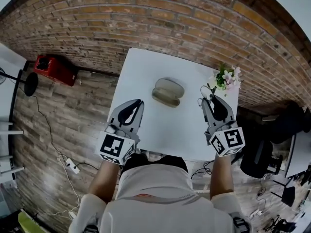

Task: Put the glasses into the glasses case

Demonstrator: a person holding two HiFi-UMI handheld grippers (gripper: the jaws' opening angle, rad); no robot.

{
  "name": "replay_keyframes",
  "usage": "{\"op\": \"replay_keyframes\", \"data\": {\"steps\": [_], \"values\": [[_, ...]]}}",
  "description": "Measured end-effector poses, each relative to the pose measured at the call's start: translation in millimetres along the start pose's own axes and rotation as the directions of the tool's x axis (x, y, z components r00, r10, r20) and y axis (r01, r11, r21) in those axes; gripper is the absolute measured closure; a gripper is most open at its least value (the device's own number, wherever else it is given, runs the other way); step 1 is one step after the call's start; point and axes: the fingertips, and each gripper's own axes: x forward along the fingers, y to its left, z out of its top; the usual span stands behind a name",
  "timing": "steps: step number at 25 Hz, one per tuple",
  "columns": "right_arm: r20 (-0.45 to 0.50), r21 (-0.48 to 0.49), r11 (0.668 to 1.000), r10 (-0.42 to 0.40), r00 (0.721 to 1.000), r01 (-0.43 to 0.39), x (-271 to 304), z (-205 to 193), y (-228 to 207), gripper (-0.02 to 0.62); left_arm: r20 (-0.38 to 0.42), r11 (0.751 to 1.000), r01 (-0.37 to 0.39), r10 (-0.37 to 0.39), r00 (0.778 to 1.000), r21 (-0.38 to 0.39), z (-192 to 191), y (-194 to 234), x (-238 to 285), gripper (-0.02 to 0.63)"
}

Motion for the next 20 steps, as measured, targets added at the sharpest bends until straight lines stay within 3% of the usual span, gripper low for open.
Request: {"op": "replay_keyframes", "data": {"steps": [4,11,13,20], "values": [[-0.192,-0.009,0.986,0.164,0.968,-0.168,40,-44,5,0.431,-0.024,0.999,-0.032,0.032,0.999,-0.024,-12,-5,0,0.578],[-0.417,-0.010,0.930,0.330,0.847,-0.367,102,-111,30,0.431,-0.061,0.996,-0.077,0.073,0.995,-0.054,-34,-2,-5,0.578],[-0.480,-0.021,0.909,0.355,0.802,-0.416,118,-128,39,0.431,-0.060,0.995,-0.085,0.082,0.995,-0.059,-35,1,-5,0.578],[-0.685,0.011,0.835,0.407,0.605,-0.549,158,-200,62,0.431,-0.083,0.988,-0.126,0.119,0.989,-0.087,-49,19,-7,0.578]]}}
